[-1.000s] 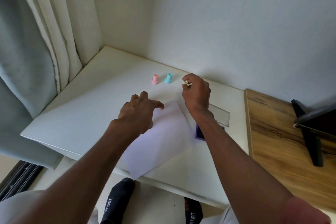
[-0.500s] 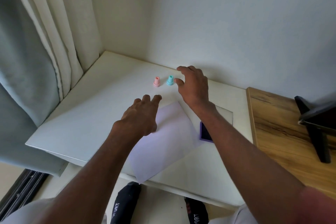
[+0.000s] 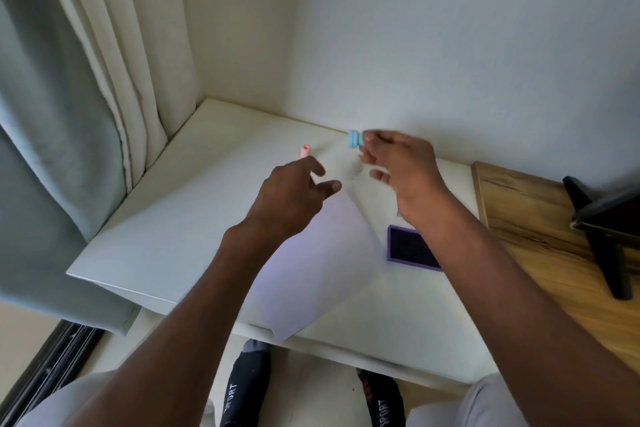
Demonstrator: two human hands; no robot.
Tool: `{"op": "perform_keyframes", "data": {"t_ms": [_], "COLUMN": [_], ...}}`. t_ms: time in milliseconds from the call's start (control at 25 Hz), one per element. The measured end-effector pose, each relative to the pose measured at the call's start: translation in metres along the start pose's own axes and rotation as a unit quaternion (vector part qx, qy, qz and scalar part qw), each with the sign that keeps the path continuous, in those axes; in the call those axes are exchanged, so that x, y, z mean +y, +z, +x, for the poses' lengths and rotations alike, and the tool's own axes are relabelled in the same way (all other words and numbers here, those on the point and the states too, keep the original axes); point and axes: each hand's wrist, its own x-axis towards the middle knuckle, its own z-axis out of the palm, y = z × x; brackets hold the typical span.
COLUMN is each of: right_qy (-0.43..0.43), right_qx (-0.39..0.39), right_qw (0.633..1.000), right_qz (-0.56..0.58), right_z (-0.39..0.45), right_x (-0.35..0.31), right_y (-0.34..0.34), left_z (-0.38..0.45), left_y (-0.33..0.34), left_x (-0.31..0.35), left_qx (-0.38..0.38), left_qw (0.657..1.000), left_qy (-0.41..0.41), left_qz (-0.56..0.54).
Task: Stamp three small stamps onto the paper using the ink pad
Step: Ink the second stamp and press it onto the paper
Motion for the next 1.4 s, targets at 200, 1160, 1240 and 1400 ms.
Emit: {"op": "perform_keyframes", "data": {"t_ms": [200,1160,1240,1400], "right_qy": [0.239,-0.056,-0.061,-0.060], "right_qx": [-0.063,-0.058,-0.066,-0.064], "right_qw": [0.957,0.874,0.860,0.851], "right_qz": [0.151,-0.480,-0.502,-0.517], "right_z": [-0.074,-0.054,-0.054,-0.054], "right_x": [0.026,0.044,0.047,0.049], "right_y": [-0.049,-0.105,-0.099,-0.093], "left_z": [-0.012,-0.012,-0.010,-0.009], "left_y": [0.018,0.073,0.073,0.067], "left_x": [0.033,0.028,0.021,0.016], "left_qx": [-0.085,-0.202,-0.219,-0.246], "left_qw": [0.979,0.967,0.957,0.947], "left_qy": [0.062,0.075,0.083,0.091], "left_qz": [-0.175,0.139,0.171,0.184]}}
